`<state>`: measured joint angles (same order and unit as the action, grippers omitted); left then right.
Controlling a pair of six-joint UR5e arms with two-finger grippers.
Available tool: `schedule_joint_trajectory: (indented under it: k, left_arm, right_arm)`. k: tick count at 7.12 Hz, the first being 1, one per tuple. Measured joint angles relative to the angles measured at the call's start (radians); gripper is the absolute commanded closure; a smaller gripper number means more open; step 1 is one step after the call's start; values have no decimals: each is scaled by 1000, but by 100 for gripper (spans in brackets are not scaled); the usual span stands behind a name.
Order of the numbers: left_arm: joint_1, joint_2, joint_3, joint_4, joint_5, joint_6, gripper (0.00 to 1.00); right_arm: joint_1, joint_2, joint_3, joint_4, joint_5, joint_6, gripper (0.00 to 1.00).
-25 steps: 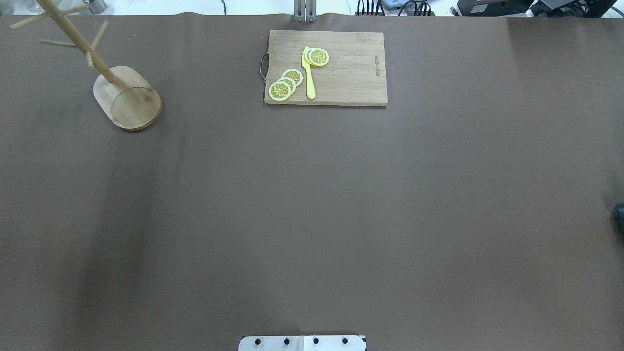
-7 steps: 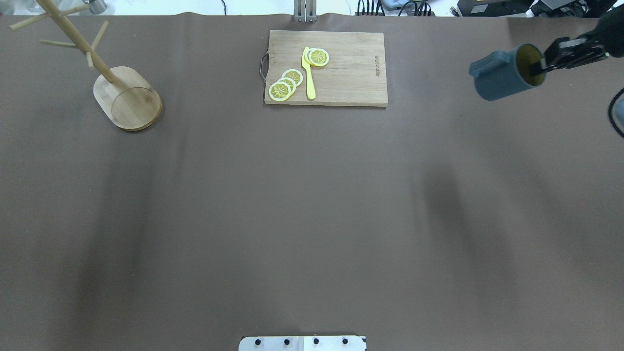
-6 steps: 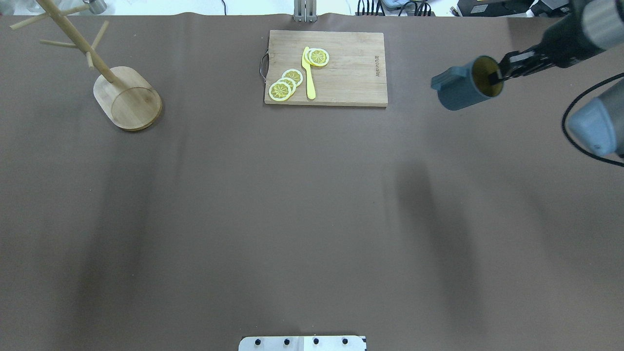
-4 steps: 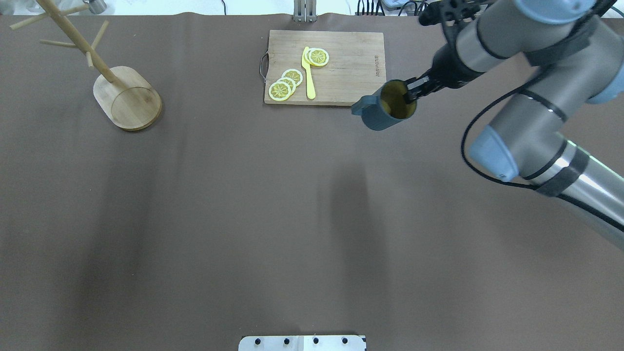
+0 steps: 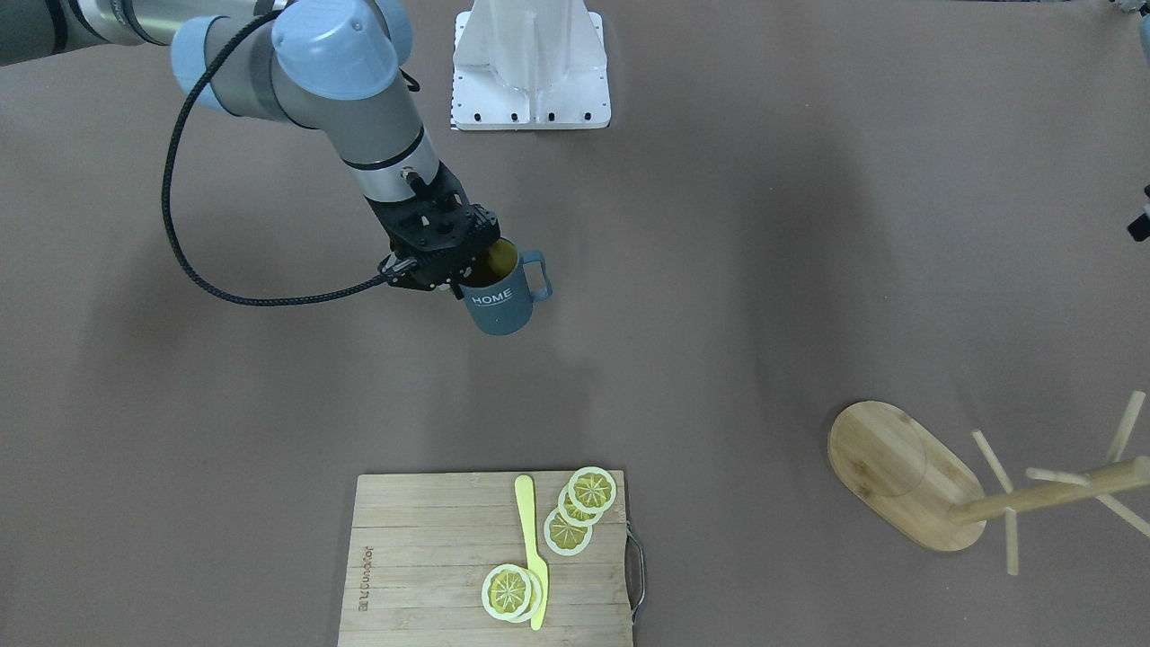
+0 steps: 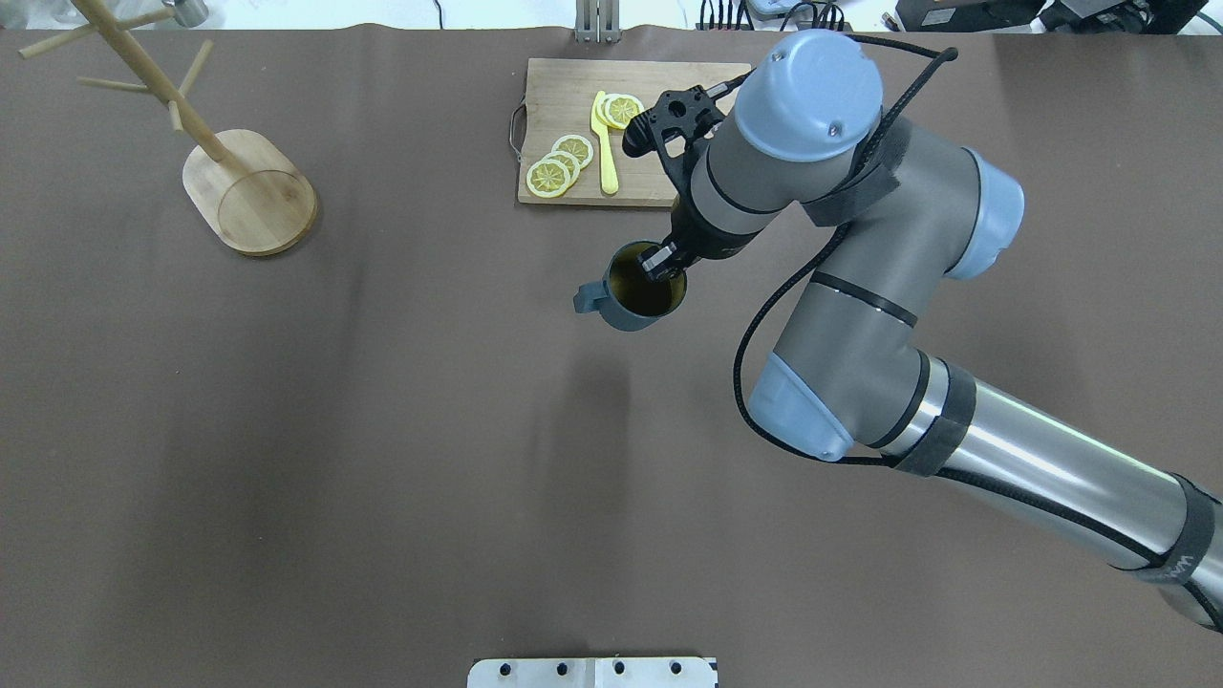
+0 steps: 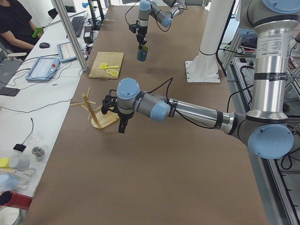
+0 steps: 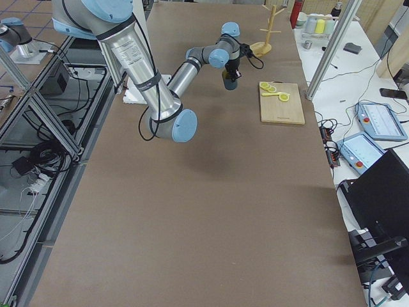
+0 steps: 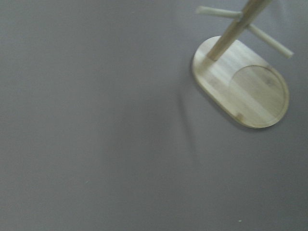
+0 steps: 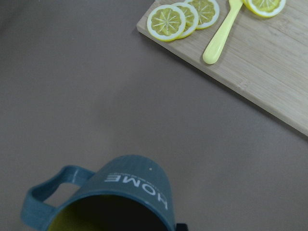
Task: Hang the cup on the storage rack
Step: 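Carry the teal mug with the right gripper to the table center, then set the mug upright on the table and release it while the left arm approaches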
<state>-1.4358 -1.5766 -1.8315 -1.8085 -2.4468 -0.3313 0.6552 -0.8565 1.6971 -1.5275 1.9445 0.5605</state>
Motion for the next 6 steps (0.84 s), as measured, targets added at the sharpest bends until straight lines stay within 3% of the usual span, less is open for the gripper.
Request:
schedule_joint_trajectory:
  k: [2,6]
  left_arm:
    - [134,-111,-53,0,-2,-161,2]
    - [292,-289,-60,0,9,-443,2]
  right_arm:
    - [-34,44,-68,2,-47,-52,100]
    - [-43,55,-116,27,-49,-209,100]
